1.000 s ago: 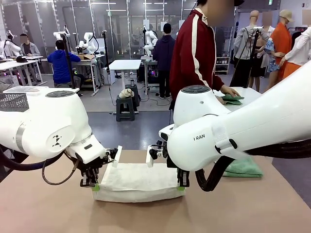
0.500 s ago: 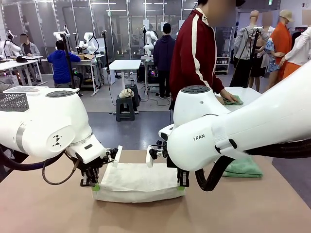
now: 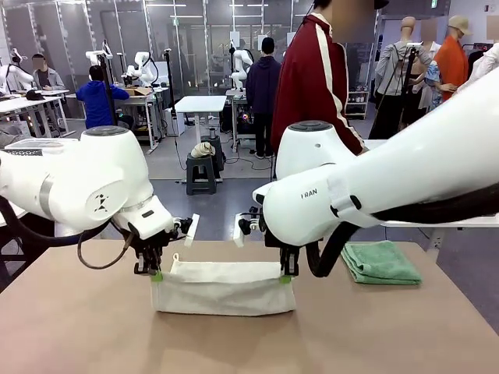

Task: Fold the towels and place them in the basket.
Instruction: When a person lays out a Towel with hook on the table, fold it in half twice.

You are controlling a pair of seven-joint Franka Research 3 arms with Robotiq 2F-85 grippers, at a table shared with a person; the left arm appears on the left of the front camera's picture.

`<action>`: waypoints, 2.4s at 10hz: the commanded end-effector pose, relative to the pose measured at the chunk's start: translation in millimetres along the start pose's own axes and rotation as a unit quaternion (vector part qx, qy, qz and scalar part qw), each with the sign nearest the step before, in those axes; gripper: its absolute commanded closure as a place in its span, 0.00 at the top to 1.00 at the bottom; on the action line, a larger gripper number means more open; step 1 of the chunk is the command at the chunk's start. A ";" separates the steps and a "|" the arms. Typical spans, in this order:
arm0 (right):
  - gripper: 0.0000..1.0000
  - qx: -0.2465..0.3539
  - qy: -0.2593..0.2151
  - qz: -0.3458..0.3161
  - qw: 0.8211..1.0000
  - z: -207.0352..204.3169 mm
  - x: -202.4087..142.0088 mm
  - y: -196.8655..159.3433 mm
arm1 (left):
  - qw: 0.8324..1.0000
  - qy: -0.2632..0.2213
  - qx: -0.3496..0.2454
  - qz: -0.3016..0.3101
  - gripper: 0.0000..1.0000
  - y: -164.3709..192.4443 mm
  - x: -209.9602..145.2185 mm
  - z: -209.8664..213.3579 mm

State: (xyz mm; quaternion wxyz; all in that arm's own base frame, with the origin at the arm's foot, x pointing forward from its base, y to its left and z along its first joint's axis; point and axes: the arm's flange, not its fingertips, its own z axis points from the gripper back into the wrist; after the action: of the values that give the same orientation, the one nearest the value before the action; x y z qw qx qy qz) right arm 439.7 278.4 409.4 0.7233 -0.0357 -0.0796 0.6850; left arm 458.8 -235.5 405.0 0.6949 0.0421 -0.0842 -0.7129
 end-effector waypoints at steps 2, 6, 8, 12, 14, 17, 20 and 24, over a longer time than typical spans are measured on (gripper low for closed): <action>0.05 0.003 0.010 0.020 1.000 -9.5 1.0 -40.8 | 0.999 0.023 -0.026 -0.001 0.05 40.8 1.7 -11.7; 0.05 -0.010 0.023 0.029 0.999 -24.2 3.7 -76.9 | 0.999 0.008 -0.031 0.023 0.05 78.8 4.0 -37.2; 0.05 -0.009 0.021 0.043 0.999 -37.7 6.7 -87.6 | 0.999 0.014 -0.024 0.027 0.05 87.3 4.0 -43.4; 0.05 -0.014 0.025 0.041 0.999 -65.7 10.0 -106.0 | 0.999 0.020 -0.012 0.038 0.05 103.9 -0.5 -67.1; 0.05 -0.022 0.033 0.028 0.999 -77.4 6.9 -115.2 | 0.999 0.018 -0.001 0.031 0.05 111.1 -3.5 -80.2; 0.05 -0.029 0.045 0.009 0.999 -86.8 -1.2 -125.5 | 0.999 0.013 -0.003 0.039 0.05 124.3 -6.9 -91.5; 0.05 -0.034 0.036 0.005 0.999 -91.7 -3.1 -131.8 | 0.999 0.010 -0.004 0.043 0.05 133.5 -7.3 -97.9; 0.27 -0.026 0.026 0.005 0.999 -101.5 -3.0 -137.6 | 0.998 0.011 -0.016 0.052 0.29 140.5 -6.6 -108.4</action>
State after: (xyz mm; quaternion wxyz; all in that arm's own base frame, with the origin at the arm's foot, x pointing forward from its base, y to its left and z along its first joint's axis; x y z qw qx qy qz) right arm 586.4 272.3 332.9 0.7163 -0.0707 -0.0713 0.6906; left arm 609.4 -236.7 322.3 0.7278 0.0286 -0.0725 -0.6814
